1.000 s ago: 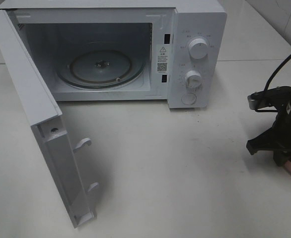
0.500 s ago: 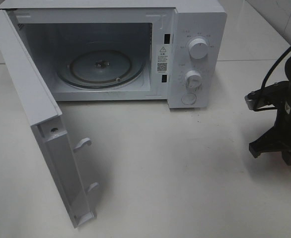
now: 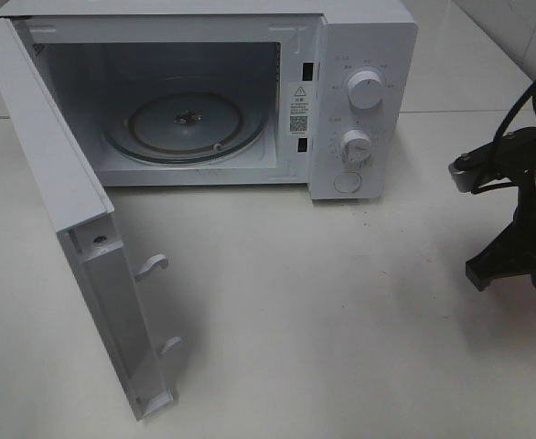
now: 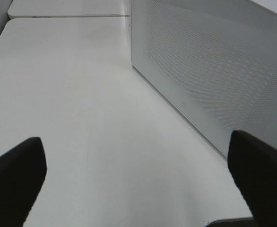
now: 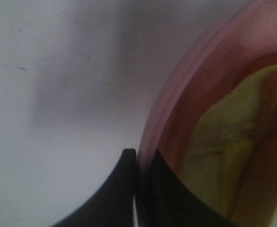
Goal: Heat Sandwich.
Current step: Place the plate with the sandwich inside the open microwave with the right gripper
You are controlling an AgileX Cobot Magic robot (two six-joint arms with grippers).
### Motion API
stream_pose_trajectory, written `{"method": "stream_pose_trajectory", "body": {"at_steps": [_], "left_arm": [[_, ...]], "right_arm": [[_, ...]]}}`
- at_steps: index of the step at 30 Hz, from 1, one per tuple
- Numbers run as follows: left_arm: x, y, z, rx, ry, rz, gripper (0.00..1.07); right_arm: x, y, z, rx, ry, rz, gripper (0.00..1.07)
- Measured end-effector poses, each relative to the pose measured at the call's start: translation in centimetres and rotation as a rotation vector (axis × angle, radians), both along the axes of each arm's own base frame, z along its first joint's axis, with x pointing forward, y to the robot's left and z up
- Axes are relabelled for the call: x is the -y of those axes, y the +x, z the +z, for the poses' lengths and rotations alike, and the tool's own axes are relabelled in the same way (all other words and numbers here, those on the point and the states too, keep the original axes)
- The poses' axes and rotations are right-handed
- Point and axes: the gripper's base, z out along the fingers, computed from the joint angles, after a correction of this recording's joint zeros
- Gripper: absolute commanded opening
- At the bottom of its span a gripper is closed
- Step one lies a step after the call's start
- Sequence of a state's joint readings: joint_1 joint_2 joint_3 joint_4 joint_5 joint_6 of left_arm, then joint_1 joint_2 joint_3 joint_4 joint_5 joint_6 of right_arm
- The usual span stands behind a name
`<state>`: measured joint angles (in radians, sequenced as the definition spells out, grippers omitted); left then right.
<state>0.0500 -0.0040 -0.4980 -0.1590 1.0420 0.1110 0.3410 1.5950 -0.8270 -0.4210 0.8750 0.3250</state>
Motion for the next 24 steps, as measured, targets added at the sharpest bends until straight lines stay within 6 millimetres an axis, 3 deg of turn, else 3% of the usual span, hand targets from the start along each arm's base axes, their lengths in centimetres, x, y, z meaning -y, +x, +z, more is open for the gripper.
{"method": "stream_pose_trajectory", "body": {"at_steps": [24], "left_arm": [[0.0, 0.0, 0.0, 0.0, 0.0, 0.0, 1.01]], "right_arm": [[-6.1, -5.3, 4.3, 0.041, 0.0, 0.282, 0.01]]}}
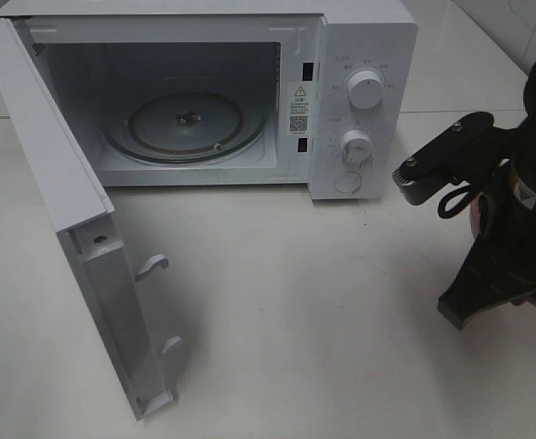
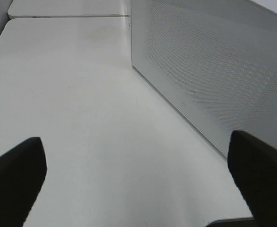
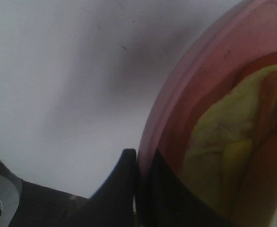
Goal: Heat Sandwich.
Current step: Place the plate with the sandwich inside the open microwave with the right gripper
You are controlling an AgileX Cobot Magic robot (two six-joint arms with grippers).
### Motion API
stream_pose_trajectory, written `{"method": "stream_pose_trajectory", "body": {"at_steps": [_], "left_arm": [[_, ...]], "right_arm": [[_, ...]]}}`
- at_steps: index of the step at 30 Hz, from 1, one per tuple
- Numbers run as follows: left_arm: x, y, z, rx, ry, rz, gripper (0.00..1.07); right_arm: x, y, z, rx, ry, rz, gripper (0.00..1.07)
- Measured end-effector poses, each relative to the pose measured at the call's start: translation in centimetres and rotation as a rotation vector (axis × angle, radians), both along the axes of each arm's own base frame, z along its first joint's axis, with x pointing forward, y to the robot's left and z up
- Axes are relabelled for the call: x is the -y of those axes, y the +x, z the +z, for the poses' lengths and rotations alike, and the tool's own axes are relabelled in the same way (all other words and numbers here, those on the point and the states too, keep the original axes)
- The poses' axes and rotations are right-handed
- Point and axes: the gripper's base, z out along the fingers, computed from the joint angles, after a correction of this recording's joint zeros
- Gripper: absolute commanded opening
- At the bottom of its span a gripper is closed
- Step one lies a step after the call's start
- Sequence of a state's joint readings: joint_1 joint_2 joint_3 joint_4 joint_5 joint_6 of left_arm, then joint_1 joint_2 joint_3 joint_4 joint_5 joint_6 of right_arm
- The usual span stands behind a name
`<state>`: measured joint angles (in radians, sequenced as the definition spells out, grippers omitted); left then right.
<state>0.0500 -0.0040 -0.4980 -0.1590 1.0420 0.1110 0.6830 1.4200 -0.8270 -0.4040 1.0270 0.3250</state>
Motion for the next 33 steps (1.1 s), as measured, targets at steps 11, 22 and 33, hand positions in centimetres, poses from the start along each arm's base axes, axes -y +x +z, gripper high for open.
{"method": "stream_pose_trajectory", "body": {"at_steps": [11, 22, 33], "left_arm": [[0.0, 0.0, 0.0, 0.0, 0.0, 0.0, 1.01], [0.0, 0.0, 0.0, 0.0, 0.0, 0.0, 1.01], [0.0, 0.0, 0.0, 0.0, 0.0, 0.0, 1.01]], "right_arm": [[-2.2, -2.2, 0.4, -0.015, -0.016, 0.125, 0.01], [-4.5, -4.7, 0.4, -0.029, -0.035, 0.273, 0.01], [-5.1, -5.4, 0.4, -0.054, -0.055, 0.401, 0.01]]}}
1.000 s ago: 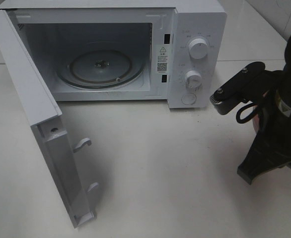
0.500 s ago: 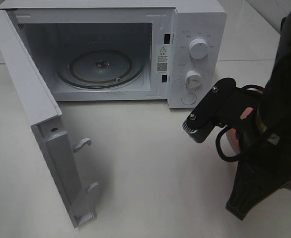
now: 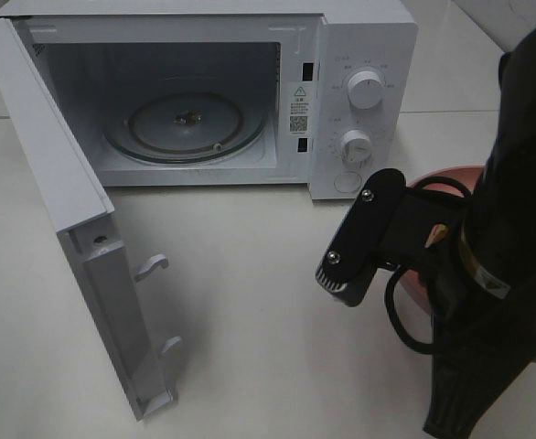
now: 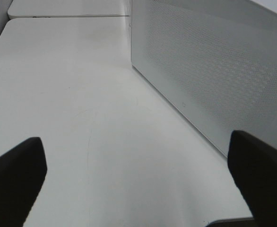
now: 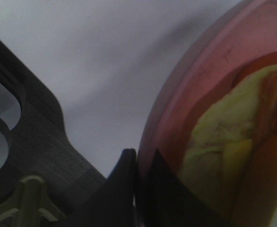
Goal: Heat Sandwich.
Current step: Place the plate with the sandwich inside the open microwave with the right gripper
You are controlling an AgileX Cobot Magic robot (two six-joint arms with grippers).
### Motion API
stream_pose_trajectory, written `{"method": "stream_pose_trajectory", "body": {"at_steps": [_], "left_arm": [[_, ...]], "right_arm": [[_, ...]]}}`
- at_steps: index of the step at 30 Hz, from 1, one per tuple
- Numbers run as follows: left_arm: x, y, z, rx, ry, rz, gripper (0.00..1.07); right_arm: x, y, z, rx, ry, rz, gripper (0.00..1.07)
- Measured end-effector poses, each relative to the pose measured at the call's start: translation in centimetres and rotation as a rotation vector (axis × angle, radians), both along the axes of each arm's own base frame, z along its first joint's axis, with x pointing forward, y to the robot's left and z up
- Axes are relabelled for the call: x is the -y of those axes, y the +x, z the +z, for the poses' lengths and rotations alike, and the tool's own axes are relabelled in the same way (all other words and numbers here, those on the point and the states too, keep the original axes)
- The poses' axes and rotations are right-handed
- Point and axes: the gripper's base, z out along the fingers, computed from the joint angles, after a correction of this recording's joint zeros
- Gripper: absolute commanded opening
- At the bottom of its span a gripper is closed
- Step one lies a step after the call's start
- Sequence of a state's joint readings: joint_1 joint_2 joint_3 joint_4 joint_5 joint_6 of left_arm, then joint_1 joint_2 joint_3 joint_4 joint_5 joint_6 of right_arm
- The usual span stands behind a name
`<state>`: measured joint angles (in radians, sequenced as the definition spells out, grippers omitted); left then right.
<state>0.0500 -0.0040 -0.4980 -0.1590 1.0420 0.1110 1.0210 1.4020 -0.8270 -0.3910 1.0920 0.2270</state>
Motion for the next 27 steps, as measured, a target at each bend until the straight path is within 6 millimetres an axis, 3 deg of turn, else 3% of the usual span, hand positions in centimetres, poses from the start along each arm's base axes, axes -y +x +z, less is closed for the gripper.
{"method": "stream_pose_trajectory", "body": {"at_steps": [27], "left_arm": [[0.0, 0.0, 0.0, 0.0, 0.0, 0.0, 1.01]], "right_arm": [[-1.3, 0.5, -0.1, -0.052, -0.035, 0.578, 0.01]]}}
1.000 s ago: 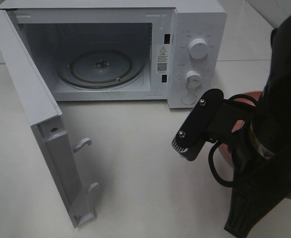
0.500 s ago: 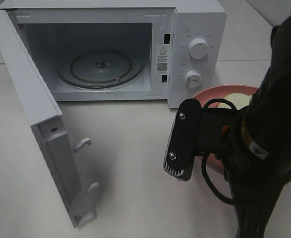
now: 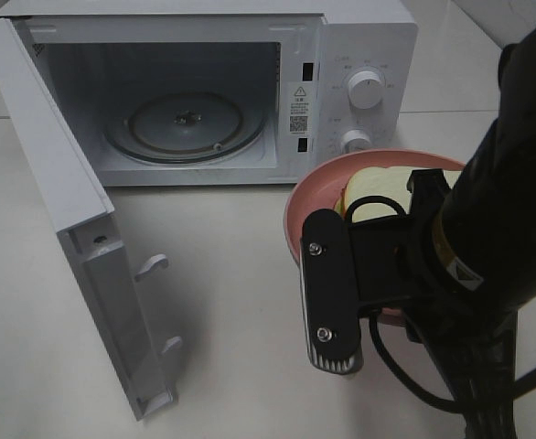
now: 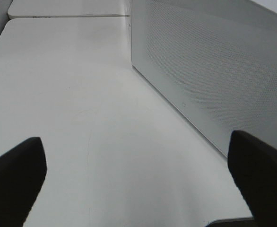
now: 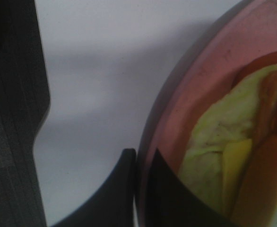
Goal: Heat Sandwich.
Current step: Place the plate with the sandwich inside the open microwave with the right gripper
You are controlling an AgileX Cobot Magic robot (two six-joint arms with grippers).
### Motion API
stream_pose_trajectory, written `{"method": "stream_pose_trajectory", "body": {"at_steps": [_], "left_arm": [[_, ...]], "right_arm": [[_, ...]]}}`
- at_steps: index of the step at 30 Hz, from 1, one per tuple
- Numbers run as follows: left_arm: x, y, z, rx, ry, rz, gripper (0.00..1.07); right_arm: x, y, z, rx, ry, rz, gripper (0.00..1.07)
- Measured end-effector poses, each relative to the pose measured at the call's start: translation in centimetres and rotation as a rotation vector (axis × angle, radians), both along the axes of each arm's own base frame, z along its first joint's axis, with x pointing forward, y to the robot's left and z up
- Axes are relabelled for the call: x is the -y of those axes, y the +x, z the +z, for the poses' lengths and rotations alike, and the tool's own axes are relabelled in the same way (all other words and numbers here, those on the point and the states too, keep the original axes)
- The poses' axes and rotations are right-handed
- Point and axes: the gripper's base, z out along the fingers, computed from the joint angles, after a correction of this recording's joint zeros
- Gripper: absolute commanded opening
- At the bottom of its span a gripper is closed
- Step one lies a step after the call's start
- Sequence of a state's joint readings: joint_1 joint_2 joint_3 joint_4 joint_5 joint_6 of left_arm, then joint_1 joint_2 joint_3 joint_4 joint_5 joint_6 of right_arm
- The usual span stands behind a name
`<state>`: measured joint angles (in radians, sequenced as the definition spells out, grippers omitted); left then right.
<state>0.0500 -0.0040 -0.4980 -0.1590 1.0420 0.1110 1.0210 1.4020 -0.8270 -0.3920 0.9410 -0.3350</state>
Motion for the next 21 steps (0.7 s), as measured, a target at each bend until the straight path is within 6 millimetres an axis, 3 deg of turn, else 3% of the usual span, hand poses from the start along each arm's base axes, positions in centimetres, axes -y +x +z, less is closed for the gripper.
{"method": "stream_pose_trajectory", "body": {"at_steps": [21], "left_arm": [[0.0, 0.0, 0.0, 0.0, 0.0, 0.0, 1.01]], "right_arm": [[-0.82, 0.27, 0.04, 0.012, -0.008, 0.29, 0.01]]}}
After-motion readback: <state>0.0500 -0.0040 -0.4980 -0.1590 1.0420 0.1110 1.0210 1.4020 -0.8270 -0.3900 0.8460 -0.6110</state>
